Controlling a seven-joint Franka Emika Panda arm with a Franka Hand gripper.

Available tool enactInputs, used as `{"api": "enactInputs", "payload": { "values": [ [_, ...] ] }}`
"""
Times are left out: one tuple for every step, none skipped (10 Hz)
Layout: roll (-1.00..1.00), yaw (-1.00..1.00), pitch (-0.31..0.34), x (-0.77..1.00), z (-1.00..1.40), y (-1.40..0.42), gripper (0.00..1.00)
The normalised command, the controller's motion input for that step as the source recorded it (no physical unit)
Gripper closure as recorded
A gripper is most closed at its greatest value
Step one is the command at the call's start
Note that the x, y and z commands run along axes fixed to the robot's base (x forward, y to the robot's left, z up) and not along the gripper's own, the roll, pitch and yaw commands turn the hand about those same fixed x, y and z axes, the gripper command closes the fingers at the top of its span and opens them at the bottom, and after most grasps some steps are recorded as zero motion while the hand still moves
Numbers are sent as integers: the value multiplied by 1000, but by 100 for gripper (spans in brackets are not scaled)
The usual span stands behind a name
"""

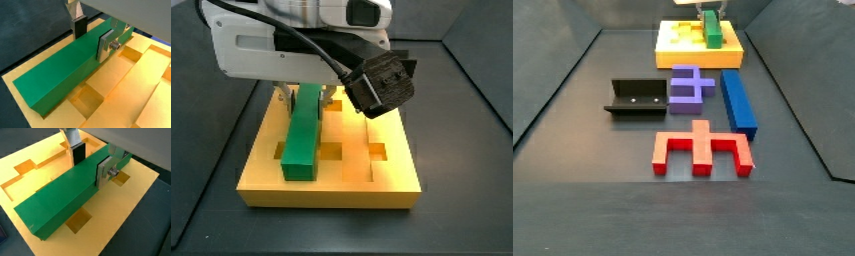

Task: Pick up the green object. Move up. Move to above the board. Insert the green object.
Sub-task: Insert the green object.

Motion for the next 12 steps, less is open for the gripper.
{"api": "enactInputs", "payload": {
  "values": [
    [37,0,-40,31,-334,-94,100],
    [37,0,-23,54,-454,0,100],
    [24,0,-21,14,-483,37,100],
    [23,0,-9,23,-446,63,100],
    [7,0,-3,117,-431,51,100],
    [43,0,0,194,-391,54,100],
    [27,0,0,257,-371,49,100],
    [21,0,0,186,-349,0,100],
    [0,0,-7,37,-294,-23,100],
    [0,0,-3,14,-166,0,100],
    [14,0,0,0,0,-3,100],
    [0,0,0,0,0,0,100]
  ]
}}
